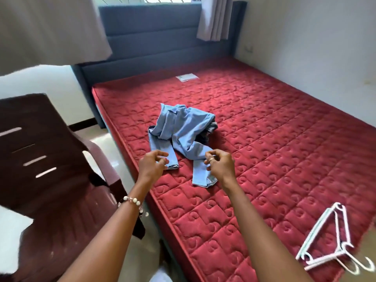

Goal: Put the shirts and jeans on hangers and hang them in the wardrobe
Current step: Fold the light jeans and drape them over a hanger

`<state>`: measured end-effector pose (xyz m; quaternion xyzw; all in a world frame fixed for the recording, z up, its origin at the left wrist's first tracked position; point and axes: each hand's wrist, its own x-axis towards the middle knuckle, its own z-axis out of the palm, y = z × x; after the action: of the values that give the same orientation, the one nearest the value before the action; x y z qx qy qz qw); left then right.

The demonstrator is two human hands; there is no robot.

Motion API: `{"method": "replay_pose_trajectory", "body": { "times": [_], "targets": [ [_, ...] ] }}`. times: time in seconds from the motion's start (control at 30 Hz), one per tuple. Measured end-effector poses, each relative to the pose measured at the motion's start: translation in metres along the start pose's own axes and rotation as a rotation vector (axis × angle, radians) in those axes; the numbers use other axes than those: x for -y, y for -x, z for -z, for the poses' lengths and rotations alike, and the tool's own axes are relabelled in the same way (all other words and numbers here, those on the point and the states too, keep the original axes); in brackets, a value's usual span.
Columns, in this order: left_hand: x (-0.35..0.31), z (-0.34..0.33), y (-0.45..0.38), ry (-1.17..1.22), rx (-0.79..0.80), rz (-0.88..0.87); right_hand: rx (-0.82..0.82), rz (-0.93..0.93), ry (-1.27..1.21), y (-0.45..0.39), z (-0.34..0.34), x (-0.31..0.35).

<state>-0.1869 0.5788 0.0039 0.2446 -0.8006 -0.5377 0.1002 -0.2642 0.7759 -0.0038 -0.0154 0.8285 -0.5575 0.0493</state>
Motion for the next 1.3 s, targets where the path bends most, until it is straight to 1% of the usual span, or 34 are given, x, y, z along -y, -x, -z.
{"method": "replay_pose_trajectory", "body": {
  "times": [0.13,0.2,0.3,0.43,0.5,0.6,0.67,0.73,0.83,0.87,0.93,1.0,1.03,1.07,1.1,1.17,1.2,1.23,1.27,1.3],
  "targets": [
    [0.033,-0.009,-0.101,-0.026,0.044,0.136,-0.041,-0.169,0.009,-0.091,-0.051,-0.033],
    [0.044,-0.012,-0.153,-0.066,0.083,0.210,-0.031,-0.249,0.002,-0.136,-0.082,-0.049],
    [0.064,-0.021,-0.226,-0.117,0.143,0.297,-0.048,-0.381,-0.072,-0.190,-0.116,-0.067],
    [0.099,-0.040,-0.306,-0.282,0.210,0.331,-0.069,-0.536,-0.138,-0.259,-0.152,-0.101],
    [0.115,-0.052,-0.337,-0.315,0.235,0.339,-0.118,-0.614,-0.201,-0.295,-0.168,-0.121],
    [0.137,-0.062,-0.371,-0.301,0.239,0.374,-0.200,-0.710,-0.334,-0.345,-0.188,-0.150],
    [0.153,-0.067,-0.387,-0.273,0.229,0.406,-0.250,-0.737,-0.362,-0.375,-0.202,-0.167],
    [0.163,-0.068,-0.396,-0.231,0.218,0.440,-0.279,-0.740,-0.325,-0.398,-0.215,-0.176],
    [0.166,-0.070,-0.408,-0.171,0.216,0.463,-0.297,-0.760,-0.330,-0.418,-0.224,-0.161],
    [0.164,-0.070,-0.414,-0.147,0.214,0.462,-0.288,-0.743,-0.337,-0.423,-0.225,-0.153],
    [0.157,-0.073,-0.422,-0.069,0.203,0.450,-0.247,-0.613,-0.325,-0.421,-0.225,-0.132],
    [0.141,-0.082,-0.432,0.082,0.165,0.446,-0.146,-0.470,-0.407,-0.408,-0.214,-0.110],
    [0.128,-0.087,-0.435,0.175,0.145,0.433,-0.045,-0.411,-0.442,-0.396,-0.204,-0.100],
    [0.118,-0.092,-0.440,0.246,0.143,0.423,0.107,-0.364,-0.447,-0.382,-0.195,-0.091],
    [0.105,-0.097,-0.444,0.313,0.178,0.421,0.287,-0.338,-0.407,-0.369,-0.190,-0.086],
    [0.085,-0.108,-0.452,0.365,0.328,0.444,0.655,-0.300,-0.184,-0.347,-0.181,-0.079],
    [0.079,-0.114,-0.452,0.352,0.406,0.454,0.832,-0.265,-0.008,-0.340,-0.179,-0.079],
    [0.077,-0.117,-0.450,0.248,0.463,0.460,1.001,-0.223,0.175,-0.335,-0.178,-0.076],
    [0.082,-0.120,-0.449,0.044,0.530,0.436,1.136,-0.181,0.351,-0.332,-0.176,-0.074],
    [0.089,-0.122,-0.446,-0.188,0.581,0.424,1.227,-0.171,0.492,-0.328,-0.172,-0.073]
  ]
}}
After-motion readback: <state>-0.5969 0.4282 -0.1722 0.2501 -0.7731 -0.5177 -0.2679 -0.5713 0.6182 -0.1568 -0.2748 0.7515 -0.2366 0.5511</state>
